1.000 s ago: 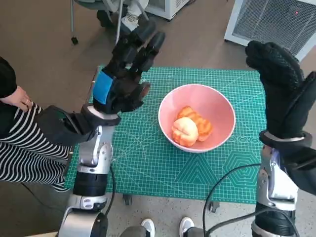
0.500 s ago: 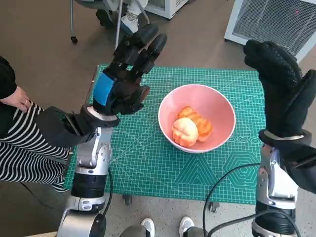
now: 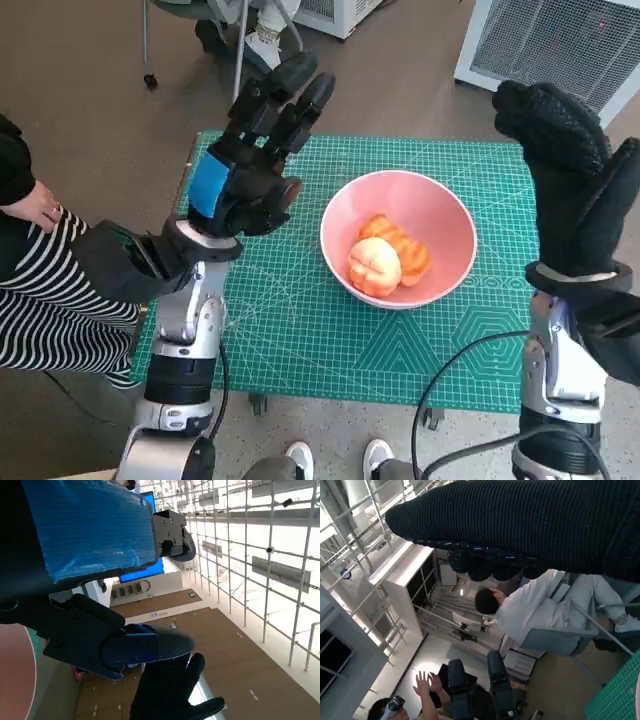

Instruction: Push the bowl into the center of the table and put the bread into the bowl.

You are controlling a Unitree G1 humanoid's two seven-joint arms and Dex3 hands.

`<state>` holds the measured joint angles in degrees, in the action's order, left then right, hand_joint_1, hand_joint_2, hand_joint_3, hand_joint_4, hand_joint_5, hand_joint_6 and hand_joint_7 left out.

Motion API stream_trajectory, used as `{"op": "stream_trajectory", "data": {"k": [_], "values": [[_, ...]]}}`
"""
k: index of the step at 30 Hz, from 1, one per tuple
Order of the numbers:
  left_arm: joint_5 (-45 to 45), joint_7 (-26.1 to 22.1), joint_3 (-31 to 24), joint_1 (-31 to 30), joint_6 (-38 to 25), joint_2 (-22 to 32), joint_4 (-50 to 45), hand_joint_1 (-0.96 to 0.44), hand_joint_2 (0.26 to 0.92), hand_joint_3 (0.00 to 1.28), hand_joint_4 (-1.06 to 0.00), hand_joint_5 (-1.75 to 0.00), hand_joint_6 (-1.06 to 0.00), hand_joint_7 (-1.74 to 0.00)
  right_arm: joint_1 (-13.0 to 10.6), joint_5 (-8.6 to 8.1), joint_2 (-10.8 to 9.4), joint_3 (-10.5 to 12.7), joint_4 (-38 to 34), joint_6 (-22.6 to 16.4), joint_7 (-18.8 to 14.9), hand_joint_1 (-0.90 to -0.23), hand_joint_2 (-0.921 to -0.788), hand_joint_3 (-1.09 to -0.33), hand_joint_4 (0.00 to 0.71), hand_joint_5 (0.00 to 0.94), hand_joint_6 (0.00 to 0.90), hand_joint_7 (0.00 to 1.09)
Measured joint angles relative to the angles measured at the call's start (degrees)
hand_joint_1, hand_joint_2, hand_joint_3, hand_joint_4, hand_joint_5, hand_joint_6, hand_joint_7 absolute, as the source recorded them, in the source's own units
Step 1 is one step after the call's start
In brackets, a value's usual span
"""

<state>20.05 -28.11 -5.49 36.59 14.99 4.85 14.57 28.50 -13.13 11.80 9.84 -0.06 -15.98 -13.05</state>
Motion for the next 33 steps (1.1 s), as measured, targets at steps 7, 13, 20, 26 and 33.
{"op": "stream_trajectory", "data": {"k": [7,13,20,26,33], "values": [[0.1,0.2,-0.1,0.0,0.0,-0.2,0.0,-0.80,0.921,0.43,-0.10,-0.05,0.00,-0.48,0.0,0.03,0.0,0.0,0.0,0.1,0.0,-0.751,-0.921,-0.783,0.122,0.000,0.032,0.50],[0.1,0.5,-0.1,-0.2,0.0,-0.3,0.0,-0.80,0.921,0.42,-0.10,-0.05,0.00,-0.48,0.0,0.03,-0.1,-0.1,-0.2,0.1,0.0,-0.752,-0.921,-0.784,0.120,0.000,0.032,0.50],[0.2,0.7,-0.1,-0.5,0.0,-0.3,0.0,-0.80,0.921,0.42,-0.10,-0.05,0.00,-0.48,0.0,0.07,-0.3,-0.1,-0.4,0.0,0.0,-0.753,-0.921,-0.784,0.116,0.000,0.031,0.50],[0.2,0.7,-0.1,-0.8,0.0,-0.3,-0.2,-0.80,0.921,0.42,-0.10,-0.06,0.00,-0.48,0.0,0.20,-0.5,-0.2,-1.3,-0.5,0.0,-0.753,-0.921,-0.785,0.115,0.000,0.028,0.49],[0.2,0.6,-0.1,-1.4,0.0,-0.2,-0.5,-0.82,0.921,0.42,-0.10,-0.06,0.00,-0.48,0.0,0.71,-0.5,-0.4,-2.0,-1.4,0.0,-0.751,-0.921,-0.794,0.113,0.000,0.027,0.49]]}}
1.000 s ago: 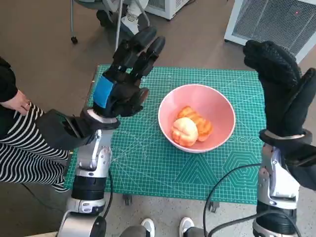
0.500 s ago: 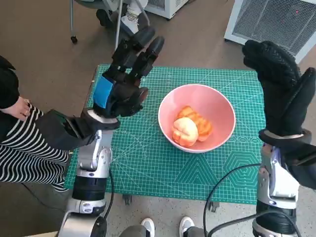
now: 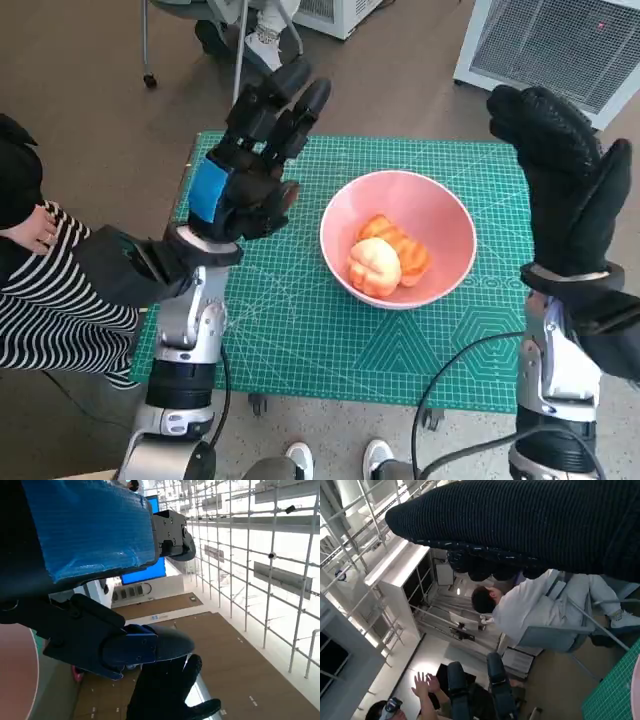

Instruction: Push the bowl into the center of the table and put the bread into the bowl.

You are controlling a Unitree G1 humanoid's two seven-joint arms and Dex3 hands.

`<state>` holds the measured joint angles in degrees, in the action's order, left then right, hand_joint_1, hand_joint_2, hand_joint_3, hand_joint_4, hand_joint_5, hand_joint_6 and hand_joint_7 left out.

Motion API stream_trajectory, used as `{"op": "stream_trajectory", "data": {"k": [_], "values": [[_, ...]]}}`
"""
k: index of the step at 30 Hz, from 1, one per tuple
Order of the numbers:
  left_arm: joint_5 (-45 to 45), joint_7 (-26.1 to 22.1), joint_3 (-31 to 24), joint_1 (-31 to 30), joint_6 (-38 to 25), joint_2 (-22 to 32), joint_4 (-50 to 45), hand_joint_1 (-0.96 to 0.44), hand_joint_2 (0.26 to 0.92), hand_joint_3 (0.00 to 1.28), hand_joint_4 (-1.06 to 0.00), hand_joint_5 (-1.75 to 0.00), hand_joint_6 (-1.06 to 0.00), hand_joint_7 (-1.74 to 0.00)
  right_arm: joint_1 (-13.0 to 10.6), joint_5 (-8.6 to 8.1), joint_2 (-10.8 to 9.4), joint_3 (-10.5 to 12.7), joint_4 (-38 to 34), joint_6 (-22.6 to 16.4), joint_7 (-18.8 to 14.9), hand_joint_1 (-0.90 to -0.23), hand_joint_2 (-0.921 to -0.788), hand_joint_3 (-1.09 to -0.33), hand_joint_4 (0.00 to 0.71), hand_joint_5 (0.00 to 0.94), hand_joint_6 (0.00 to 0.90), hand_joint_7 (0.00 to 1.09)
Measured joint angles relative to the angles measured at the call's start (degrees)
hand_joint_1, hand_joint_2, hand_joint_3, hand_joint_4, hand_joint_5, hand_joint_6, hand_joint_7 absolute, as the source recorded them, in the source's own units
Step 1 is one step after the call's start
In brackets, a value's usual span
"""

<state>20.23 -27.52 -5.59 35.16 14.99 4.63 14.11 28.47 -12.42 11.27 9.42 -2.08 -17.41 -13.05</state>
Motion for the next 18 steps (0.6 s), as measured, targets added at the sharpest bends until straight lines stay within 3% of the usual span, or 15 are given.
{"op": "stream_trajectory", "data": {"k": [18], "values": [[0.0,-1.4,0.1,-1.6,0.0,0.0,-0.1,-0.80,0.921,0.41,-0.08,-0.06,0.00,-0.46,-0.3,-0.04,-0.1,-0.2,-2.5,-2.2,-0.7,-0.743,-0.921,-0.815,0.112,0.000,0.028,0.50]]}}
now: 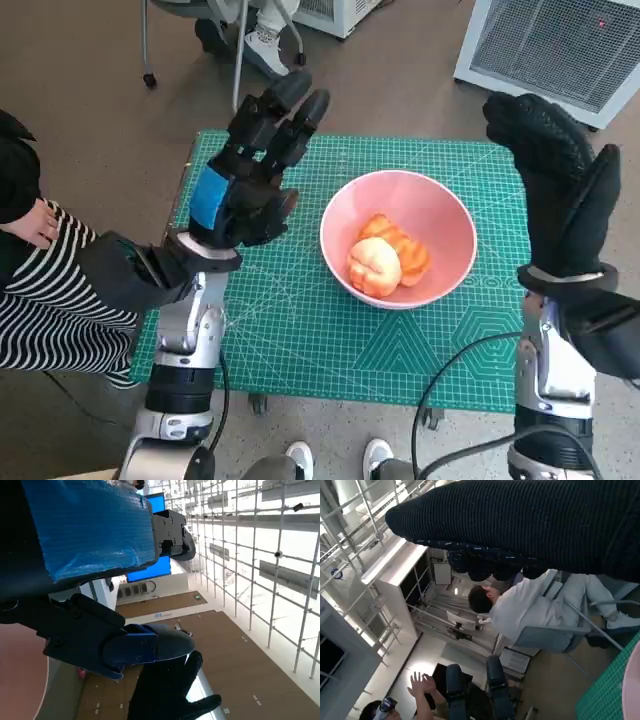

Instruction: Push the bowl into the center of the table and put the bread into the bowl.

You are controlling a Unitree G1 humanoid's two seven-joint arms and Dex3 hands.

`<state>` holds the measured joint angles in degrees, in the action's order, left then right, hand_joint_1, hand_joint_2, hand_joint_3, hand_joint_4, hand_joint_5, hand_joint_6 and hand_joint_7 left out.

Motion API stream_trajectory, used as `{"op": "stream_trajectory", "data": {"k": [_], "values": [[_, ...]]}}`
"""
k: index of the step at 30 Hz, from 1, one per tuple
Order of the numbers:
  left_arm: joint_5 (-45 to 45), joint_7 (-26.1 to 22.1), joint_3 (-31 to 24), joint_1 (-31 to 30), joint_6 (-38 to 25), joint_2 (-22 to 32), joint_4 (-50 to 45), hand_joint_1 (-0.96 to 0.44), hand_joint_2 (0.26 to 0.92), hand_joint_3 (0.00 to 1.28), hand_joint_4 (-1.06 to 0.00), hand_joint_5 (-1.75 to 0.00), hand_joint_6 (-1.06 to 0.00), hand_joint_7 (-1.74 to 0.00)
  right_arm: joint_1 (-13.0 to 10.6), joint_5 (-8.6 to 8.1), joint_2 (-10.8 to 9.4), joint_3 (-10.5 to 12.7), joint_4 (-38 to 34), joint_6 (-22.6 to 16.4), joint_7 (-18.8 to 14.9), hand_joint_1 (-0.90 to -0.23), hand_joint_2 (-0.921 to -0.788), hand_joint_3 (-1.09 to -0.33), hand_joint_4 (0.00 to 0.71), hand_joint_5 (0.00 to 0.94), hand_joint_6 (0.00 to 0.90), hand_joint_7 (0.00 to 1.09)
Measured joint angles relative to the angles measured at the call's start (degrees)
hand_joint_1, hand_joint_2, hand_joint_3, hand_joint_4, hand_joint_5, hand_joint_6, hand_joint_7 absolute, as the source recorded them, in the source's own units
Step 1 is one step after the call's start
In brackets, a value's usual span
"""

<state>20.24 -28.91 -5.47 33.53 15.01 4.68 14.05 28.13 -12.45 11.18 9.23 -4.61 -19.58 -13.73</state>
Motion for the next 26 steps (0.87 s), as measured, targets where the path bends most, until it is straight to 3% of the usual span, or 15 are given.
{"op": "stream_trajectory", "data": {"k": [8,26], "values": [[0.0,-0.6,0.0,-0.3,0.0,0.1,-0.8,-0.79,0.921,0.41,-0.07,-0.06,0.00,-0.47,-0.1,-0.81,-0.2,-0.2,-0.2,-0.4,-0.2,-0.744,-0.921,-0.818,0.113,0.000,0.030,0.50],[0.0,-1.6,0.0,-0.8,0.0,1.2,-0.9,-0.79,0.921,0.43,-0.07,-0.07,0.00,-0.46,0.0,-0.80,-0.5,-0.5,-1.9,-1.9,-0.2,-0.762,-0.921,-0.818,0.113,0.001,0.029,0.49]]}}
